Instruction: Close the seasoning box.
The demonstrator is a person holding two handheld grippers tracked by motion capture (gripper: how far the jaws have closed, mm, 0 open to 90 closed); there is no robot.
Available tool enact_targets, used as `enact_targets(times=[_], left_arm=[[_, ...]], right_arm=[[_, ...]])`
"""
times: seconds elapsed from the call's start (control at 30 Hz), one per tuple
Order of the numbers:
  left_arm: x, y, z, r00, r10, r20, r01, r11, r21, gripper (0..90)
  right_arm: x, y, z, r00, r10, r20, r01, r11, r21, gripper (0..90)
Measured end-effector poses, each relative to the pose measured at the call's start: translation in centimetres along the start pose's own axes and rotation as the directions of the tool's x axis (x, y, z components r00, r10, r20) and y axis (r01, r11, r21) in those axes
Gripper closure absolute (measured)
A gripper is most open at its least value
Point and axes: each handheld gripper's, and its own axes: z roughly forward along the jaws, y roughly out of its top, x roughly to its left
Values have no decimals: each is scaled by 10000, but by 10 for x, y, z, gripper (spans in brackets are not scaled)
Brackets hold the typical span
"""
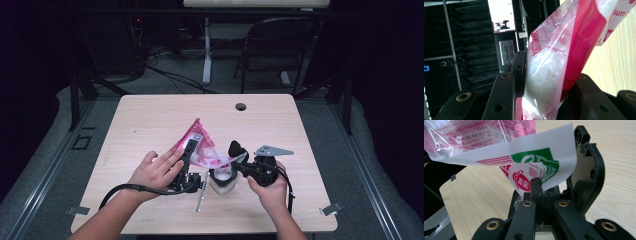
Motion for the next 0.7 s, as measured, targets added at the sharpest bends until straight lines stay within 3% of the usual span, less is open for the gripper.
enact_targets(times=[0.7], left_arm=[[-3, 3, 2, 9996, 235, 169, -234, 9997, -73, 688]], right_arm=[[2, 1, -1, 10000, -21, 97, 21, 10000, -10, 900]])
